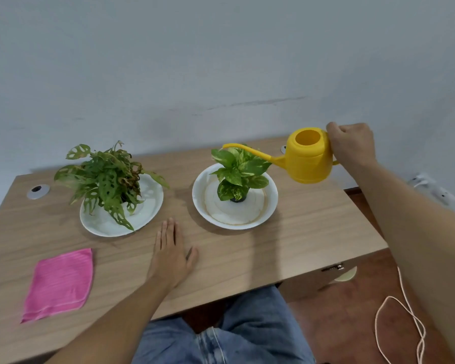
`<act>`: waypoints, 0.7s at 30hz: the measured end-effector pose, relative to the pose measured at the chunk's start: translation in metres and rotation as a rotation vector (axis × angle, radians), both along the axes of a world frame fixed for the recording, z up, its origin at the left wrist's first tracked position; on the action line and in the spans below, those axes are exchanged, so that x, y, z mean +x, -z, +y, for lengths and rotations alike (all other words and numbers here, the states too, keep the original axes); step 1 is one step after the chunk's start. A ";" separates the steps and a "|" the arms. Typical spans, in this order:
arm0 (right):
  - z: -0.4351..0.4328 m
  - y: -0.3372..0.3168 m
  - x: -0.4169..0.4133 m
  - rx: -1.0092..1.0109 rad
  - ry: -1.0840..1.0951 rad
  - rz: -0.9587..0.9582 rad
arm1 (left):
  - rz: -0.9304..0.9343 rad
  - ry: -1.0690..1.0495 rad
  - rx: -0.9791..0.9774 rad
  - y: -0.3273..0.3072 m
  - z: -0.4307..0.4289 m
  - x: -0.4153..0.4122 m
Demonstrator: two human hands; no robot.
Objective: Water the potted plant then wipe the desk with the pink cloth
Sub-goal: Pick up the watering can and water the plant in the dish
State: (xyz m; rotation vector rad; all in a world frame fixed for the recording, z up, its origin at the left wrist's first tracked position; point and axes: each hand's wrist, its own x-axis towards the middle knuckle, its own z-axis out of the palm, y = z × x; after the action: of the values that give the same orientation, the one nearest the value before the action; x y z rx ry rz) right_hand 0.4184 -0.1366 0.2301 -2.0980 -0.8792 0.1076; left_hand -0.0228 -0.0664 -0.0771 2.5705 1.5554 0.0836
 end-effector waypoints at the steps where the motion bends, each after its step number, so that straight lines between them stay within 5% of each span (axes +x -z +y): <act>1: -0.001 0.000 0.001 0.006 -0.007 0.002 | 0.014 0.045 0.006 -0.002 0.002 0.000; 6: -0.009 0.002 0.012 0.015 -0.006 0.001 | 0.058 0.257 -0.014 -0.012 0.013 0.002; 21: -0.005 -0.018 0.038 0.011 -0.038 -0.037 | 0.037 0.352 0.012 -0.010 0.015 0.001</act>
State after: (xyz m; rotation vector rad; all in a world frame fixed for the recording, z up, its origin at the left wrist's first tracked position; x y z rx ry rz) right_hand 0.4568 -0.1419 0.2484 -2.0794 -0.9404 0.0838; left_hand -0.0217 -0.0509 -0.0676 2.8236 1.0921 0.0089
